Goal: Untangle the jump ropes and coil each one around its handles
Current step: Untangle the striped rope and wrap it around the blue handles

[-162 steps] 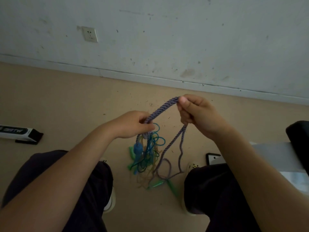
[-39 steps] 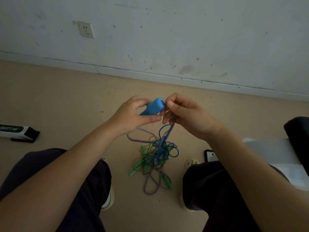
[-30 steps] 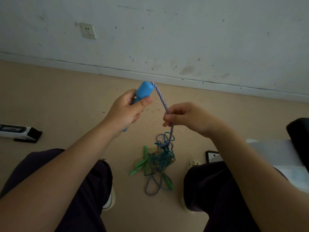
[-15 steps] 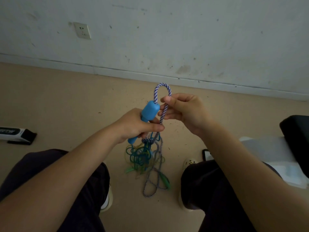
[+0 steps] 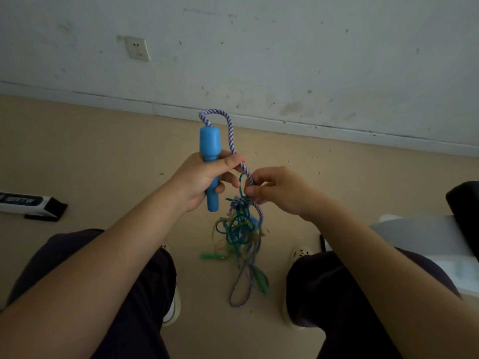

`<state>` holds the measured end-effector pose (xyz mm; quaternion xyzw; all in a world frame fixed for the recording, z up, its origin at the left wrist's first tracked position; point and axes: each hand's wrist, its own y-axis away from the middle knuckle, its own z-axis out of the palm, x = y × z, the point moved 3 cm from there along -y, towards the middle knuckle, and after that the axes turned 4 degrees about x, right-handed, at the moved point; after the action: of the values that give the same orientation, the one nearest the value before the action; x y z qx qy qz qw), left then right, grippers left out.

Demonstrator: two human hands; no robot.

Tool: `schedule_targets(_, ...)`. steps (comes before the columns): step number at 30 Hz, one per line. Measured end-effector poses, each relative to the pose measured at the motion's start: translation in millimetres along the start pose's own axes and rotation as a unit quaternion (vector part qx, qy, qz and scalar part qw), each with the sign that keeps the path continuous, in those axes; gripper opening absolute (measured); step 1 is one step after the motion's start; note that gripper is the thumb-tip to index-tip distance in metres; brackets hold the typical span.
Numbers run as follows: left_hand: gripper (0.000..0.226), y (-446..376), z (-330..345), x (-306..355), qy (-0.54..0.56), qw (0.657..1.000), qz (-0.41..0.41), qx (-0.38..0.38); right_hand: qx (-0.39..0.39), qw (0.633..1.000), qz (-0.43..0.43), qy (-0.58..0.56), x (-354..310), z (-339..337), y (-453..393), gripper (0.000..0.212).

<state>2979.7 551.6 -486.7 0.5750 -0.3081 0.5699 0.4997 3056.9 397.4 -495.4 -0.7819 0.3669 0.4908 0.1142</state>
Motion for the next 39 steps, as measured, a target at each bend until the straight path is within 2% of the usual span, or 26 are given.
schedule_targets(3,0.028,-2,-7,0,-0.112,0.994,0.009,0.015,0.023,0.996,0.004,-0.089,0,-5,1,0.006)
schedule_targets(5,0.034,-1,-7,-6,-0.187,0.982,-0.017,-0.017,0.042,0.987,0.011,-0.156,-2,-8,2,0.007)
schedule_targets(6,0.03,0,-5,-11,-0.215,0.976,-0.026,-0.035,0.049,0.981,0.014,-0.186,-3,-9,2,0.008)
schedule_targets(11,0.012,-2,-4,-15,-0.211,0.977,-0.012,-0.02,0.057,0.965,0.017,-0.257,-5,-11,3,0.011)
schedule_targets(15,0.005,-4,-1,-18,-0.16,0.987,-0.008,-0.004,0.07,0.971,0.035,-0.226,-5,-12,1,0.013)
schedule_targets(22,0.01,-6,-3,-13,-0.134,0.989,0.015,0.055,0.112,0.988,0.044,-0.092,-3,-15,2,0.011)
schedule_targets(26,0.012,-7,-7,-15,-0.097,0.99,0.014,0.097,0.201,0.976,0.048,-0.065,-2,-22,5,0.026)
schedule_targets(30,0.009,-3,1,-16,-0.028,0.996,0.0,0.082,0.075,0.993,0.064,-0.07,-4,-3,5,0.03)
schedule_targets(34,0.009,2,7,-14,0.009,0.999,-0.011,0.033,0.104,0.992,0.067,0.004,-1,5,3,0.044)
schedule_targets(37,0.013,2,5,-10,0.026,1.0,-0.013,0.005,0.102,0.992,0.068,-0.009,-1,-1,2,0.04)
schedule_targets(39,0.011,1,4,-10,0.033,0.999,-0.012,0.0,0.079,0.995,0.058,-0.005,-4,0,2,0.029)
